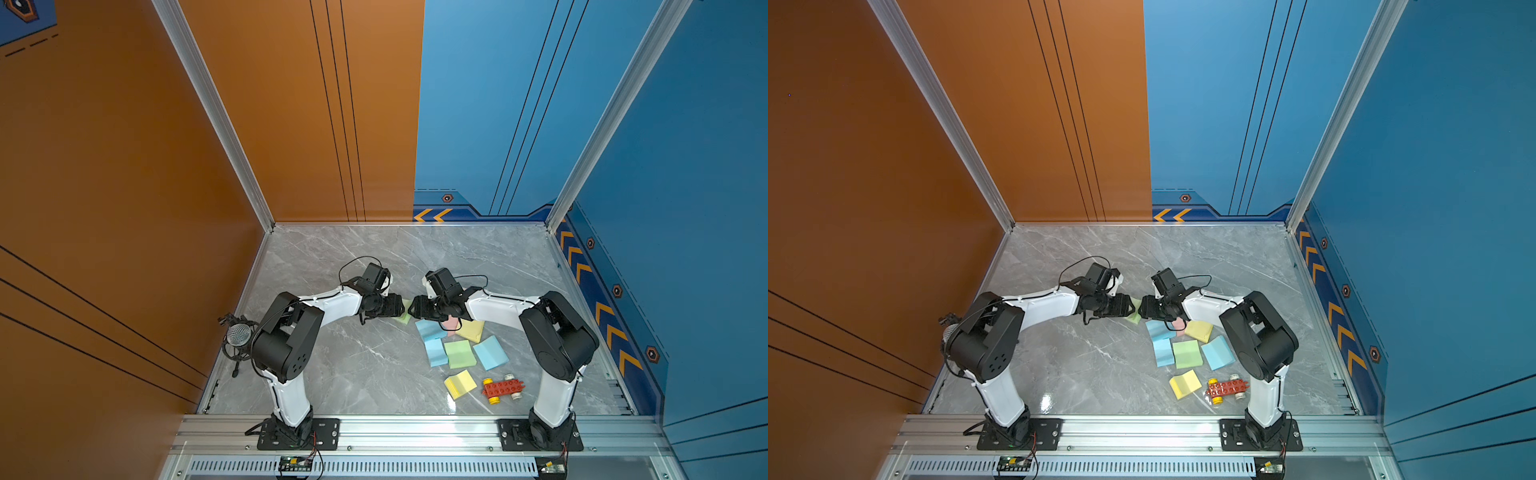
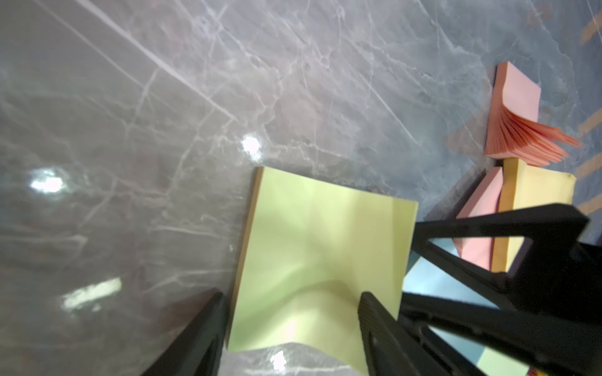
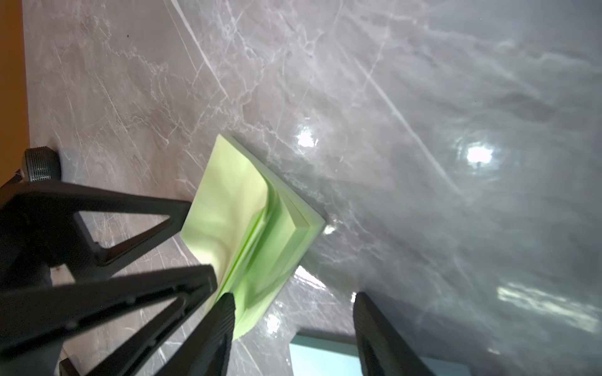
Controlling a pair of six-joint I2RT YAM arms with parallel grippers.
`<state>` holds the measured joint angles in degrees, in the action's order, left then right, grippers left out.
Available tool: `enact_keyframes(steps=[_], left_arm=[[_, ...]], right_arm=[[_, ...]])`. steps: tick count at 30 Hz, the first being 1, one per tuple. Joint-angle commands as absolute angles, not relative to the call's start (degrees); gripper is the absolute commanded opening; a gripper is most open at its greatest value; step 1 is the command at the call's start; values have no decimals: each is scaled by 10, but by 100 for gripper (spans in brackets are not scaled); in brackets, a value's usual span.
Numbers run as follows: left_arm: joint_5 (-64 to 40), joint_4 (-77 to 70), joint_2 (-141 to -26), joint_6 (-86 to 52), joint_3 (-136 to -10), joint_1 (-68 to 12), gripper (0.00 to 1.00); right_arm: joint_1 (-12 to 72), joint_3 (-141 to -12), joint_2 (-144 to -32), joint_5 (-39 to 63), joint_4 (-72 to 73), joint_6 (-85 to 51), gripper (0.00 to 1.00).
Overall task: Tear off pages from different memo pads
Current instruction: Adjust the memo pad at the center of the board, then pick up the memo pad from the center of the board.
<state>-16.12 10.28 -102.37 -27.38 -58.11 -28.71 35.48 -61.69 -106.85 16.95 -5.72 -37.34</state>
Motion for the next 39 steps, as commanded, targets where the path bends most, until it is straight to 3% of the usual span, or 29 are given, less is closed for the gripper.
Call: enact_keyframes(steps=[1, 7, 11, 12, 13, 22, 39], left_arm=[[-160, 113, -995, -294, -558, -293, 69], [-155, 114, -963, -294, -540, -283, 82], [-189, 113, -988, -282, -563, -277, 85], [-198, 113, -993, -277, -572, -279, 95], [-205, 113, -997, -271, -580, -281, 99], [-226, 114, -1033, -249, -626, -267, 100], [-207, 114, -1069, -241, -628, -264, 85]], right_arm=[[343, -622, -1047, 182, -73, -358, 61], [304, -629, -1005, 184, -133, -294, 62], [282, -632, -999, 202, -153, -247, 63], [279, -633, -1000, 210, -158, -233, 62], [278, -634, -1000, 213, -162, -221, 63], [285, -617, -1016, 228, -144, -202, 63], [289, -617, -1015, 217, -149, -198, 63]])
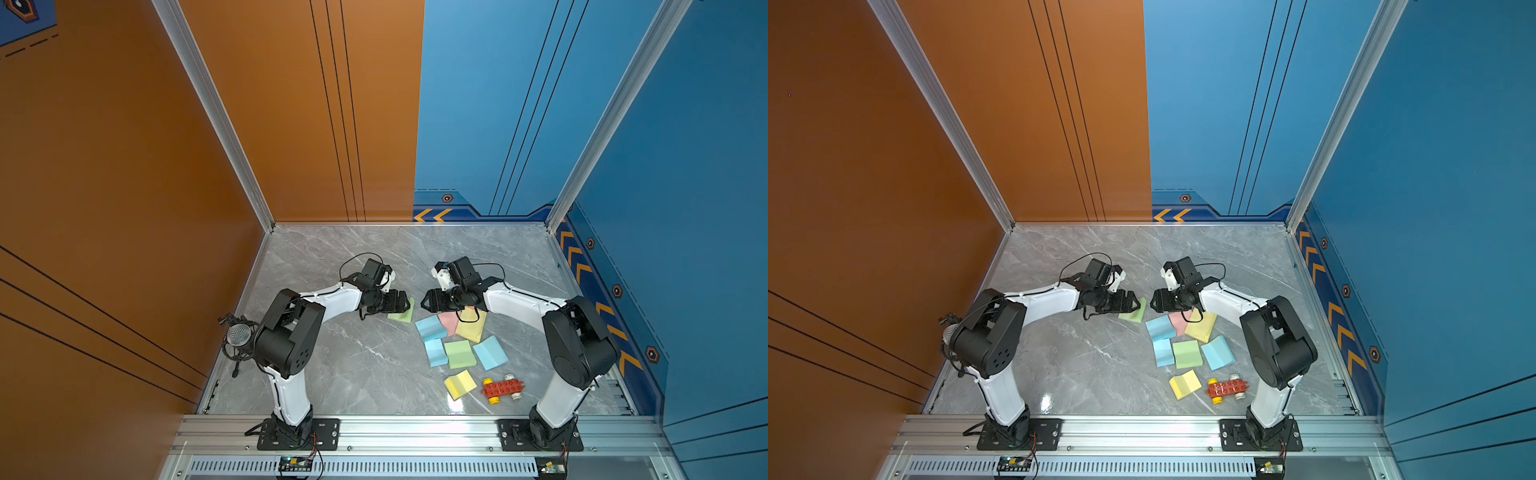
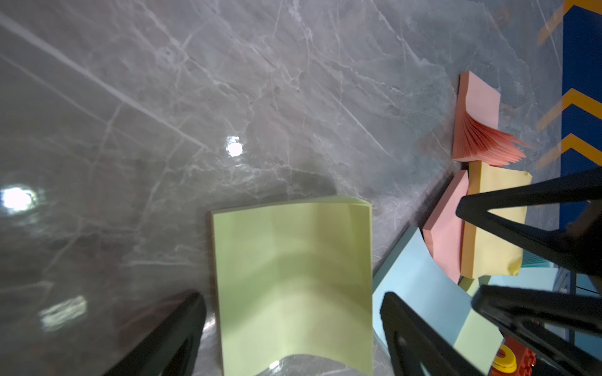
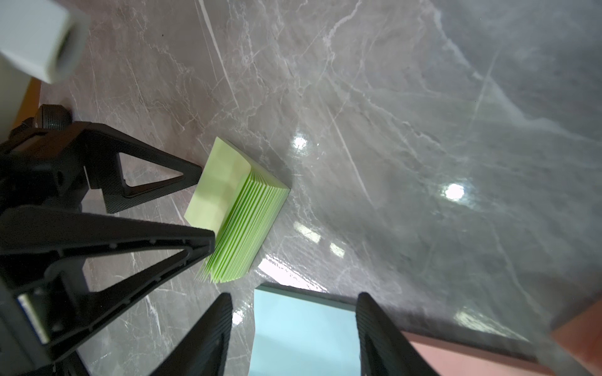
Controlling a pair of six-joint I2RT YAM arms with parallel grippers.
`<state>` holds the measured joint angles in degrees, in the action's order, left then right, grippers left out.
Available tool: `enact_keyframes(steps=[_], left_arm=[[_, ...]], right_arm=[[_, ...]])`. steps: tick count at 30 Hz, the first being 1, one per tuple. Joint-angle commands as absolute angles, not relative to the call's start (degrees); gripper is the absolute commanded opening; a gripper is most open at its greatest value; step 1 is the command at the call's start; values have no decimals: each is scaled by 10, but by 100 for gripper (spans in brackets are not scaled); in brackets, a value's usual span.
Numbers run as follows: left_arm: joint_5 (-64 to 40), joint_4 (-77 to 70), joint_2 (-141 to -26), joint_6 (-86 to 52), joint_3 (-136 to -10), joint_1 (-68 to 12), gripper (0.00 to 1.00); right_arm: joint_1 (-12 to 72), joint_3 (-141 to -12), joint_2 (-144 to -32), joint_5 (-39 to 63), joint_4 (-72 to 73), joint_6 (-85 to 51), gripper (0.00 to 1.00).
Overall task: Tear off pages from different memo pads
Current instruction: Pick up the memo pad from the center of the board.
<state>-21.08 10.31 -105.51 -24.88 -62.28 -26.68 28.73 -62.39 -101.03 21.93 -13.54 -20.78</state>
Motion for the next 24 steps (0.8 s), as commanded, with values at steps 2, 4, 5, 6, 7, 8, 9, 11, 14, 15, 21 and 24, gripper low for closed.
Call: enact_keyframes(steps=[2, 4, 5, 6, 7, 8, 9, 11, 14, 15, 21, 24], left_arm=[[-204, 113, -1070, -241, -627, -264, 82], [-201, 114, -1070, -242, -626, -264, 80], [-200, 114, -1070, -242, -627, -263, 79], [-197, 114, -1069, -242, -626, -264, 77], [-194, 113, -1069, -242, -625, -263, 76], [-190, 113, -1068, -242, -625, -263, 75], [-188, 113, -1067, -242, -624, -262, 74], [-183, 114, -1066, -243, -623, -261, 71], [-179, 114, -1064, -241, -621, -259, 68], [-178, 114, -1064, -241, -621, -259, 67], [-178, 114, -1067, -238, -621, -257, 66], [-178, 114, -1066, -237, -620, -256, 66]], right_arm=[[289, -617, -1015, 216, -148, -197, 63], [290, -617, -1016, 215, -149, -197, 63], [290, -617, -1016, 215, -149, -196, 63], [290, -618, -1016, 213, -149, -196, 63], [290, -618, -1016, 211, -150, -195, 63], [292, -618, -1016, 209, -150, -194, 63], [293, -619, -1017, 206, -153, -191, 63], [297, -622, -1015, 196, -159, -185, 63], [305, -630, -1011, 173, -172, -167, 63], [309, -635, -1010, 165, -179, -158, 63], [344, -713, -1032, 115, -242, -63, 54], [352, -752, -1052, 95, -252, -16, 54]])
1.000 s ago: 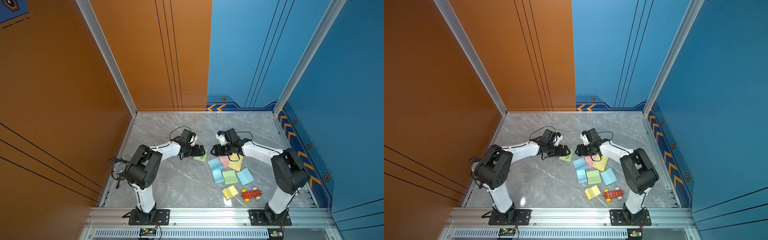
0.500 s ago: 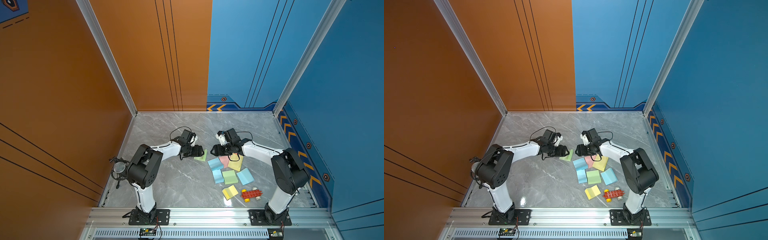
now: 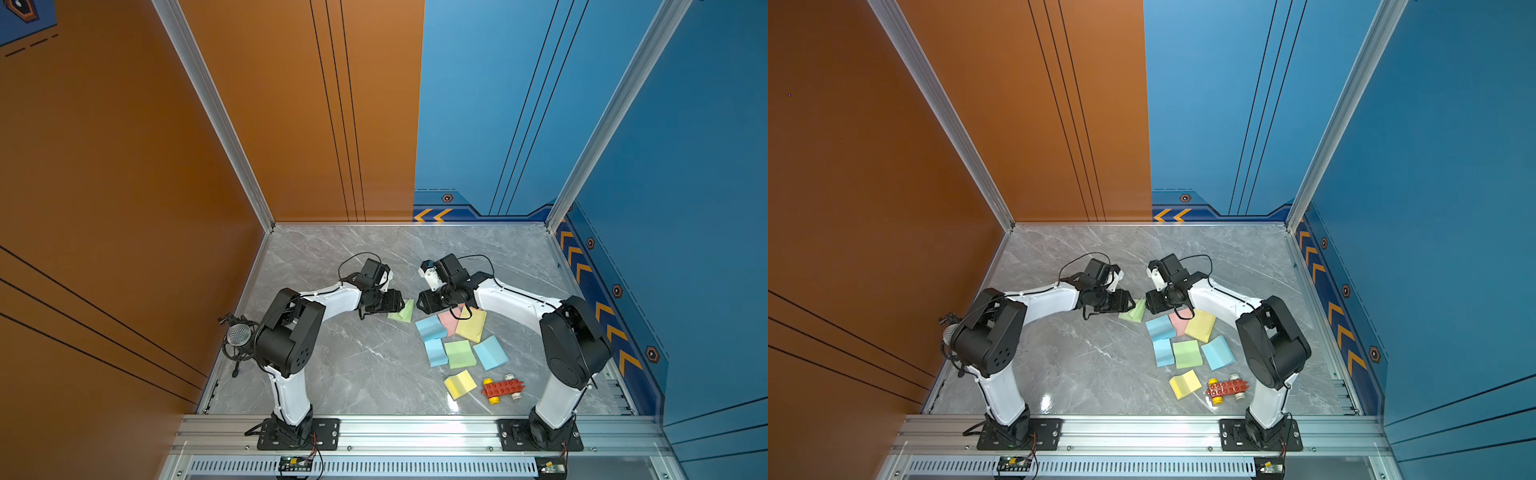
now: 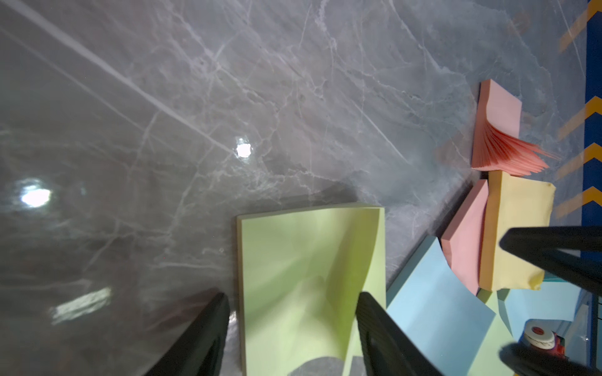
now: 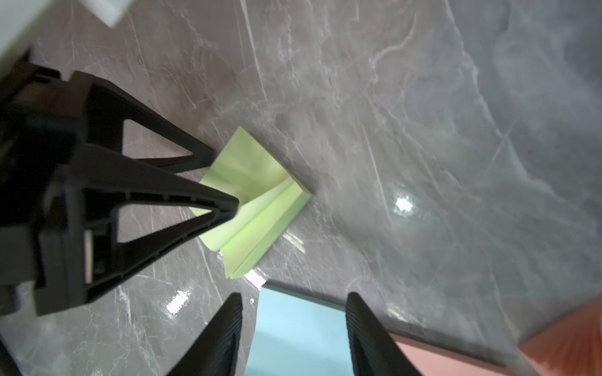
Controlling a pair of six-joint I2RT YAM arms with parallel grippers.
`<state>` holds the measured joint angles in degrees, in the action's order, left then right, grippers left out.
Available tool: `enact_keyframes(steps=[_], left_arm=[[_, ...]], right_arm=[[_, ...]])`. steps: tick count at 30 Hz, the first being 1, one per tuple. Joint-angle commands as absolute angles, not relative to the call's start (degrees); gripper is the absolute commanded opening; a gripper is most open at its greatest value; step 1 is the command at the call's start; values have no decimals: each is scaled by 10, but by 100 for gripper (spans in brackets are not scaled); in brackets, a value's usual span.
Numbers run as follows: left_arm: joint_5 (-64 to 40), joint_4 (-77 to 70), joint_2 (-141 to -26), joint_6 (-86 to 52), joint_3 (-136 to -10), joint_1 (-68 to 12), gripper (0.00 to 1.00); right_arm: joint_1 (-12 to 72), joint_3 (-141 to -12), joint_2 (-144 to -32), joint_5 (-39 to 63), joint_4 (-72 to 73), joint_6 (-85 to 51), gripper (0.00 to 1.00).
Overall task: Tear off pages from different memo pads
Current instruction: Pick up the memo pad from the center of the board.
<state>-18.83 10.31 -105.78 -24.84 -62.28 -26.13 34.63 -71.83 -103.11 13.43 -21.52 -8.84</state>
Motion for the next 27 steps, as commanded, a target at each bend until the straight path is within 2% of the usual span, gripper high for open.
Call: enact_keyframes(steps=[1, 6, 9, 13, 18, 27], left_arm=[[-178, 114, -1065, -237, -619, -256, 66], [-183, 114, -1062, -235, -618, -255, 66], [-185, 113, -1064, -233, -618, -255, 66], [-186, 113, -1067, -232, -618, -255, 66], [-189, 114, -1067, -232, -620, -256, 66], [-195, 113, -1068, -229, -620, -256, 66]], right_arm=[[352, -762, -1059, 93, -253, 1, 54], [351, -778, -1086, 152, -238, 193, 40], [351, -765, -1079, 212, -227, 315, 40], [350, -758, -1073, 243, -213, 424, 40], [345, -759, -1092, 237, -191, 522, 35], [335, -784, -1127, 214, -180, 623, 35]])
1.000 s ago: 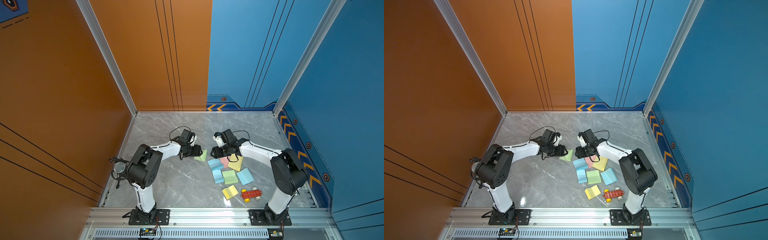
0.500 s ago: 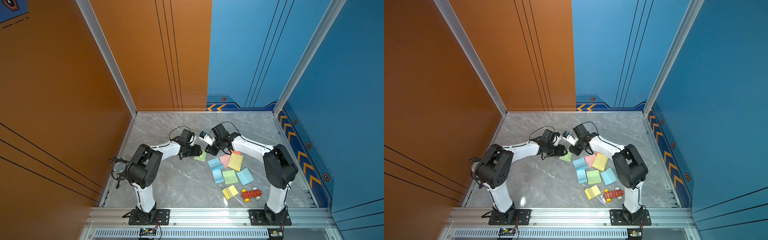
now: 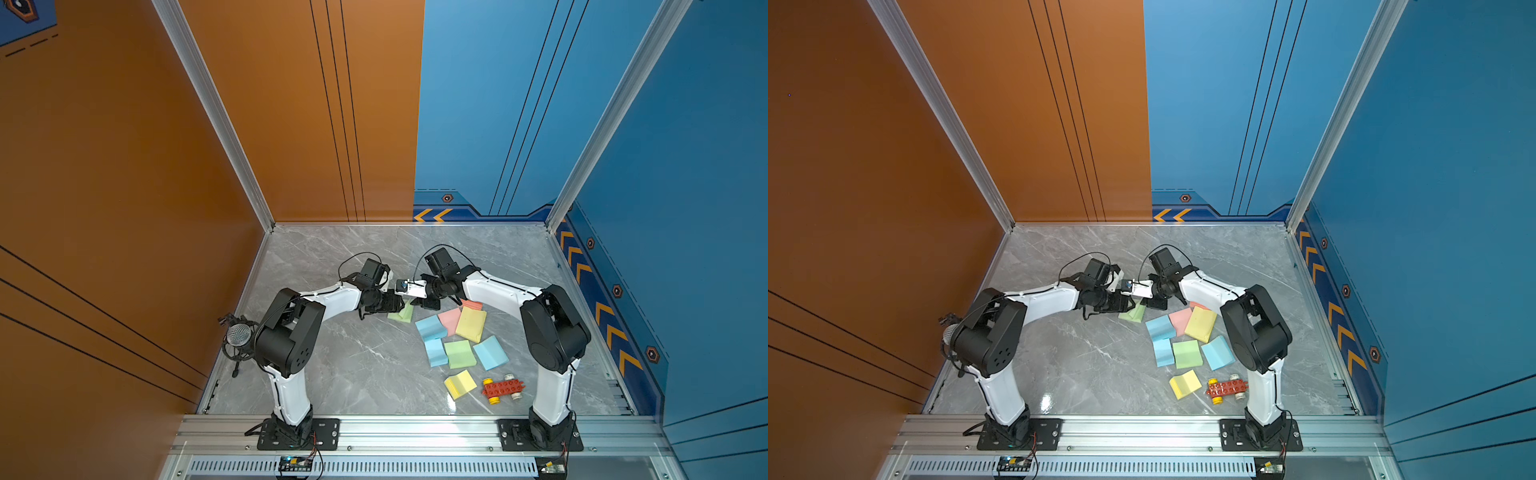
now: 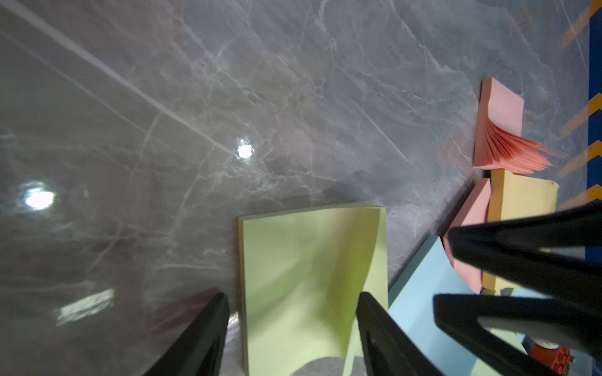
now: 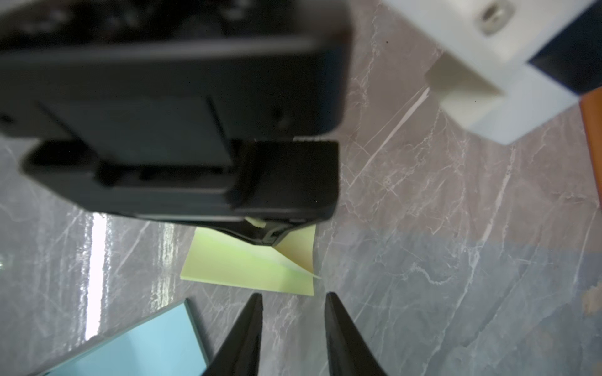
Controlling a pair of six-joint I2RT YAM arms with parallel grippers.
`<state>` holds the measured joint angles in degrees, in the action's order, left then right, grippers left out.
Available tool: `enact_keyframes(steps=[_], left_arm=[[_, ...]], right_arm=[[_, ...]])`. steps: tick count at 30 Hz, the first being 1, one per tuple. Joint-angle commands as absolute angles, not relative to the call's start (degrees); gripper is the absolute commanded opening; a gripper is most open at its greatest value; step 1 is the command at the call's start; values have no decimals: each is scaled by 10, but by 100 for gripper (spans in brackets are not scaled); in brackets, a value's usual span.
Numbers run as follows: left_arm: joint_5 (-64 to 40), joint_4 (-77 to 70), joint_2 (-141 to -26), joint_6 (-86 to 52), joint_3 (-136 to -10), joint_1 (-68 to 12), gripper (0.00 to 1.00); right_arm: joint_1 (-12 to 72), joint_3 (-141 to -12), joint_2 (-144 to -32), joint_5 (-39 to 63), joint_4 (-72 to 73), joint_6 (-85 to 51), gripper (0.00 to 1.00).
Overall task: Tear off pages from different memo pads
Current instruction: Pick up the memo pad from the center of the board.
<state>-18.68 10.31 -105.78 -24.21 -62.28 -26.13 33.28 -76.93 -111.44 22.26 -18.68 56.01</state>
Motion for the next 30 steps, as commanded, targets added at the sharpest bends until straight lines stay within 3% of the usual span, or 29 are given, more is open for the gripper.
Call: enact_keyframes(steps=[1, 30], left_arm=[[-195, 113, -1068, -229, -620, -256, 66], [-203, 113, -1047, -253, -621, -235, 72]], right_arm=[[335, -785, -1132, 210, -177, 627, 35], [366, -782, -1175, 164, -184, 687, 35]])
